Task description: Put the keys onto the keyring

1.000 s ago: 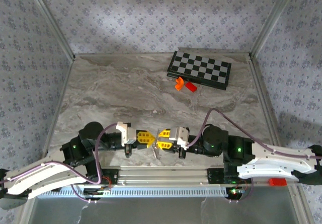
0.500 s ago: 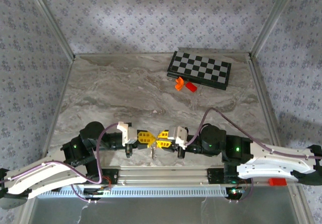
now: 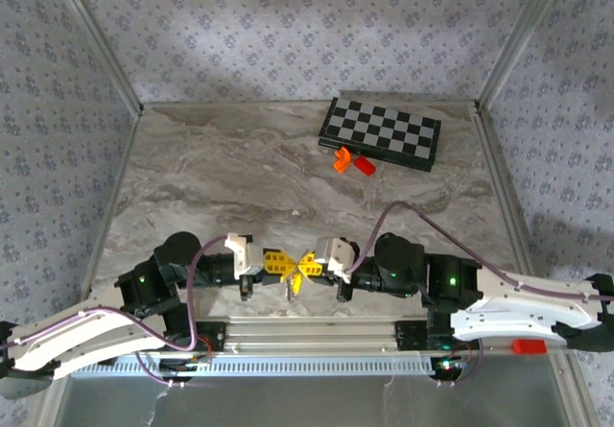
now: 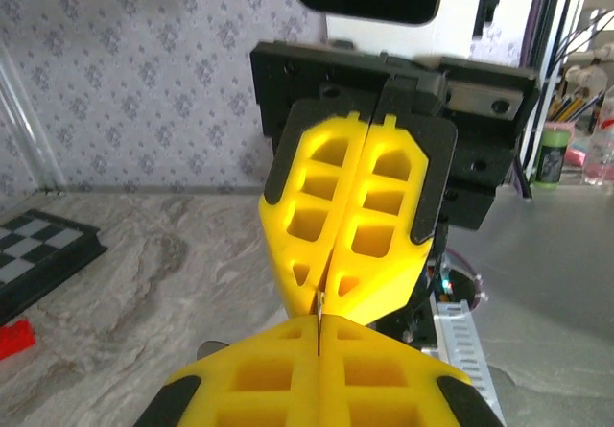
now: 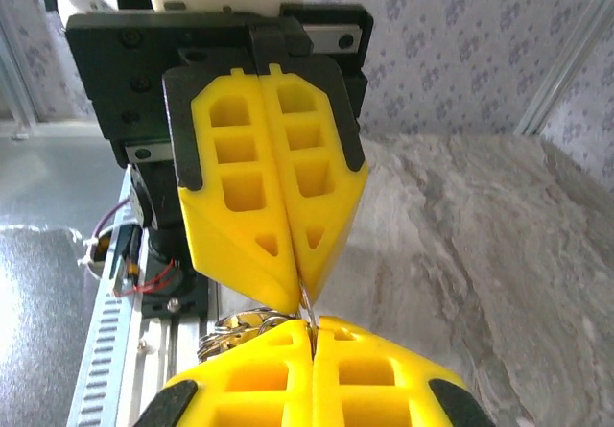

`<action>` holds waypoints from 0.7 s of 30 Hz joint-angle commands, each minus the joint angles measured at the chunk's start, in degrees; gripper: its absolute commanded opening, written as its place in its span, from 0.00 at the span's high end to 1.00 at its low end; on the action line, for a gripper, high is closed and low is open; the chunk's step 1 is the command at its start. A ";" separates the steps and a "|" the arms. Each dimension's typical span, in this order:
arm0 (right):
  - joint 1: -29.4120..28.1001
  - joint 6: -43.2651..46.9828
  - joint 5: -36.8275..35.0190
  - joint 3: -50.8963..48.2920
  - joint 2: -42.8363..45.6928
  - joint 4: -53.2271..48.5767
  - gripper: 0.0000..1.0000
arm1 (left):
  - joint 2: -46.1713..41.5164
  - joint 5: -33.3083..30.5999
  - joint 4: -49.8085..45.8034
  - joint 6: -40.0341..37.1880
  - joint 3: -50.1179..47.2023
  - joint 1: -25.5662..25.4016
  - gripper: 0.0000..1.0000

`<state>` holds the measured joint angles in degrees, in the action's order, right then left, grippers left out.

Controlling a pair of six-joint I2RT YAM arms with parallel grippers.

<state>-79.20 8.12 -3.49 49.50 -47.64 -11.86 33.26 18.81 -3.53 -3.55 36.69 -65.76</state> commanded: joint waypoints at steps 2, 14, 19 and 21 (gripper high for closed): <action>0.63 0.24 -0.51 9.45 -3.19 -15.54 1.00 | 2.25 -2.42 -10.73 -2.74 6.37 -0.27 0.82; 3.68 5.21 5.63 27.28 -15.90 -39.04 1.00 | 5.21 -3.25 -18.24 -3.92 11.29 -0.33 0.78; 4.47 6.03 7.30 27.76 -16.44 -38.56 1.00 | 6.24 -2.90 -16.85 -3.90 11.30 -0.25 0.79; 4.73 6.07 8.01 27.57 -16.35 -37.85 1.00 | 6.76 -2.73 -16.38 -4.00 11.39 -0.33 0.79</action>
<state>-74.85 12.95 2.42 75.05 -64.51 -48.80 39.64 15.81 -19.99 -6.63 46.04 -65.76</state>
